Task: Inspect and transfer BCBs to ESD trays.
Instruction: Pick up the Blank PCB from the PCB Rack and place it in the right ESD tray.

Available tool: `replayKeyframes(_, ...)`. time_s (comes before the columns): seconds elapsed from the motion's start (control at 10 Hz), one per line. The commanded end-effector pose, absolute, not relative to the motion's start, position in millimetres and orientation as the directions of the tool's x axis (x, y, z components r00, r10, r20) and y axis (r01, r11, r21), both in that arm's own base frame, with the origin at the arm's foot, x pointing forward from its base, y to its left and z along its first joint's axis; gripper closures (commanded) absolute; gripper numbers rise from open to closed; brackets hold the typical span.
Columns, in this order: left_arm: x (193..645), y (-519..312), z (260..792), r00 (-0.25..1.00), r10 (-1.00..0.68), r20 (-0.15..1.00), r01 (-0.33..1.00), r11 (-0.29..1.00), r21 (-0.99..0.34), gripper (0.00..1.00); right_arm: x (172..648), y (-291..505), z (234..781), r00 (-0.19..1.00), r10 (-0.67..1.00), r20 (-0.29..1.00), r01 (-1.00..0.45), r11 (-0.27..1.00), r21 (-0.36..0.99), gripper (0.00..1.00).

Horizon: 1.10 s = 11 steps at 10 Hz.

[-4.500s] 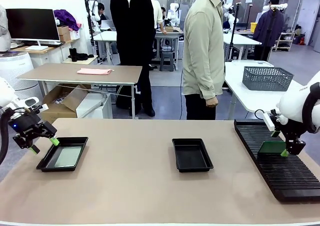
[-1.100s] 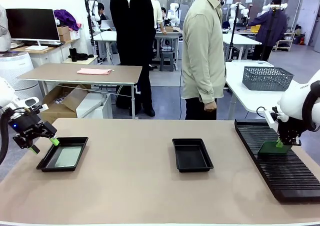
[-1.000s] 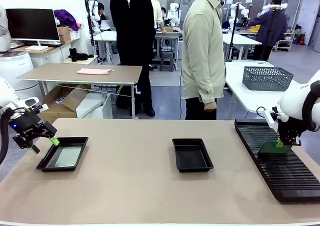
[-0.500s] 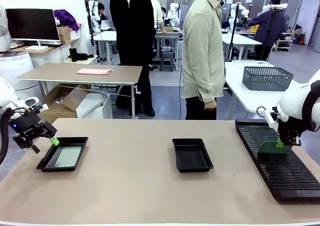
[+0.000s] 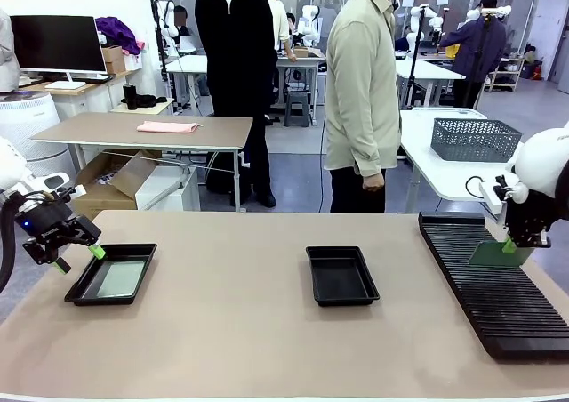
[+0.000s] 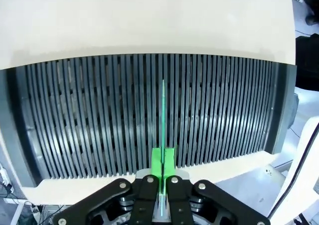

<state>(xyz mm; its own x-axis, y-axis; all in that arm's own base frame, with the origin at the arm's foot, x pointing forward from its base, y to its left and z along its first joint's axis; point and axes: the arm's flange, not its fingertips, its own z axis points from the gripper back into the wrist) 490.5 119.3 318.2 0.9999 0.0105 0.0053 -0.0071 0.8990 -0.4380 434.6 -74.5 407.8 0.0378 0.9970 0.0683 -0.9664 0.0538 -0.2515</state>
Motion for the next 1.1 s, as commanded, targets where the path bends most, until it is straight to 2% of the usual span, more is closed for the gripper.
replayKeyframes(0.0, 490, 121, 319, 1.0, 0.009, 0.012, -0.003, 0.899, -0.438, 0.0, 424, -74, 434, 0.048, 0.998, 0.042, -0.972, 0.056, -0.23, 1.0)
replayKeyframes(0.3, 490, 121, 319, 1.0, 0.009, 0.012, -0.003, 0.899, -0.438, 0.0, 401, -71, 487, 0.034, 0.998, 0.047, -0.976, 0.043, -0.215, 1.0)
replayKeyframes(0.6, 490, 121, 319, 1.0, 0.009, 0.012, -0.003, 0.899, -0.438, 0.0, 384, -74, 542, 0.05, 0.996, 0.071, -0.988, 0.06, -0.139, 1.0)
replayKeyframes(1.0, 490, 121, 319, 1.0, 0.009, 0.012, -0.003, 0.899, -0.438, 0.0, 383, -79, 600, 0.067, 0.99, 0.123, -0.994, 0.077, -0.073, 1.0)
